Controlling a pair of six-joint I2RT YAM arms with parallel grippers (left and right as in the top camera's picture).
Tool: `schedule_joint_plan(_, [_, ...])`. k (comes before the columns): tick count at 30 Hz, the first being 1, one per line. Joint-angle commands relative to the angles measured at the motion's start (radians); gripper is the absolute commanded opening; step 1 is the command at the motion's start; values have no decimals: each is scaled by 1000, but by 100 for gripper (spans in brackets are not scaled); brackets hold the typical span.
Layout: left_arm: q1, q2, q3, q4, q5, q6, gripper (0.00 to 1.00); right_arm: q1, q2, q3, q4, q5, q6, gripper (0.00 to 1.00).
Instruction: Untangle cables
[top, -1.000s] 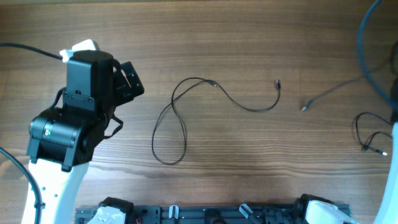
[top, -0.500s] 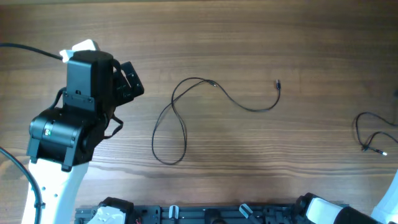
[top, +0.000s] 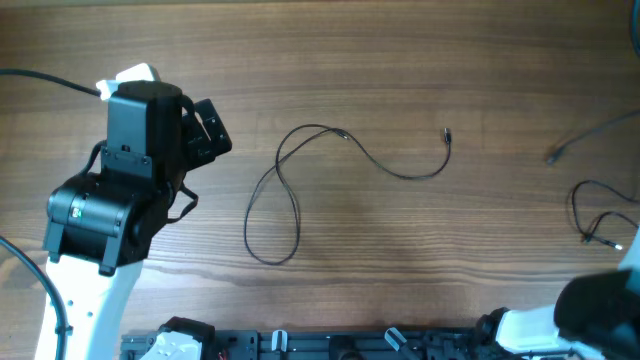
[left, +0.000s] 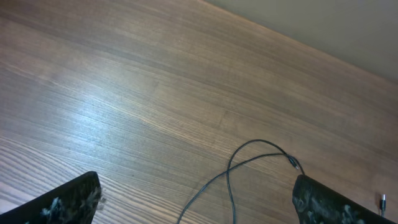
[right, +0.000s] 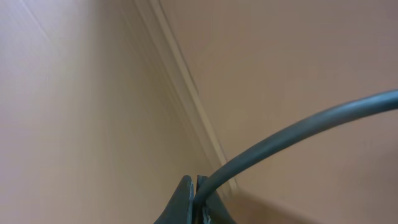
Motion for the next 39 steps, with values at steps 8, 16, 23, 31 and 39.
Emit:
schedule_joint_plan(8, [5, -6, 3, 2, 4, -5, 100, 0, 203, 6, -124, -235, 52, 5])
schedule_joint_plan(16, [5, -6, 3, 2, 4, -5, 100, 2, 294, 3, -344, -355, -28, 4])
schedule_joint_plan(23, [5, -6, 3, 2, 4, -5, 100, 2, 360, -3, -446, -660, -22, 4])
schedule_joint_plan(31, [5, -6, 3, 2, 4, -5, 100, 0, 372, -97, -451, -680, 55, 11])
schedule_joint_plan(39, [5, -6, 3, 2, 4, -5, 100, -15, 372, -127, -542, -564, 66, 15])
